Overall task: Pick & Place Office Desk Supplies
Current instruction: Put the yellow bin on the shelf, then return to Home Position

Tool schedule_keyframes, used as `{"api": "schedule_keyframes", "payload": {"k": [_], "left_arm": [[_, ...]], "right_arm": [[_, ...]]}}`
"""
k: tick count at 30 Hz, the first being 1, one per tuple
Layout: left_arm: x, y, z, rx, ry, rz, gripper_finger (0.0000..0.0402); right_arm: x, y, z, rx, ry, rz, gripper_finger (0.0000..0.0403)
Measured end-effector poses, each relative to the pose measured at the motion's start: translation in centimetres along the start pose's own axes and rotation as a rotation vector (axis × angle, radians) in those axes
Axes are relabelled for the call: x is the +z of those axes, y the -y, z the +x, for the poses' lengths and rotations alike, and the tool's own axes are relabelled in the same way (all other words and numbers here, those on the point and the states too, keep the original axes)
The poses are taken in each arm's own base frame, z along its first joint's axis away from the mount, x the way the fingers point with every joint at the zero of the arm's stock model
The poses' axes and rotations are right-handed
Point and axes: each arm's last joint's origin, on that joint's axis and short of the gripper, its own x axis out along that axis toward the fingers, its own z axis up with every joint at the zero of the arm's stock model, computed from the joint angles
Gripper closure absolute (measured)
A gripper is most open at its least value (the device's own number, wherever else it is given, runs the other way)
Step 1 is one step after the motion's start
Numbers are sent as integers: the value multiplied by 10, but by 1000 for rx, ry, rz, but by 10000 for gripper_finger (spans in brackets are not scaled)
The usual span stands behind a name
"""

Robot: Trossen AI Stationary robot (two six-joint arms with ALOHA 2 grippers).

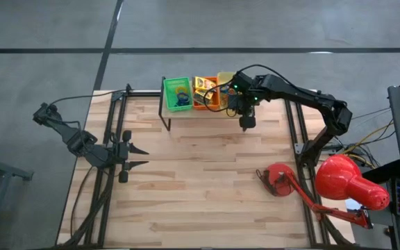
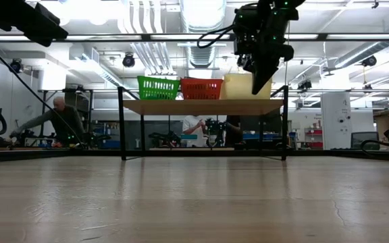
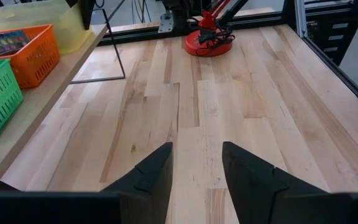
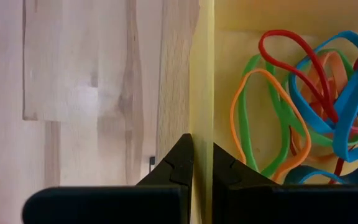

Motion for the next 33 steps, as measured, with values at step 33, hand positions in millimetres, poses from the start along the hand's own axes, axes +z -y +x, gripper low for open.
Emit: {"api": "schedule_keyframes", "payload": {"k": [33], "left_arm": [[0,0,0,0,0,0,261]], "right_arm": [[-3,-8,-40,-62,154,-29,294]]}}
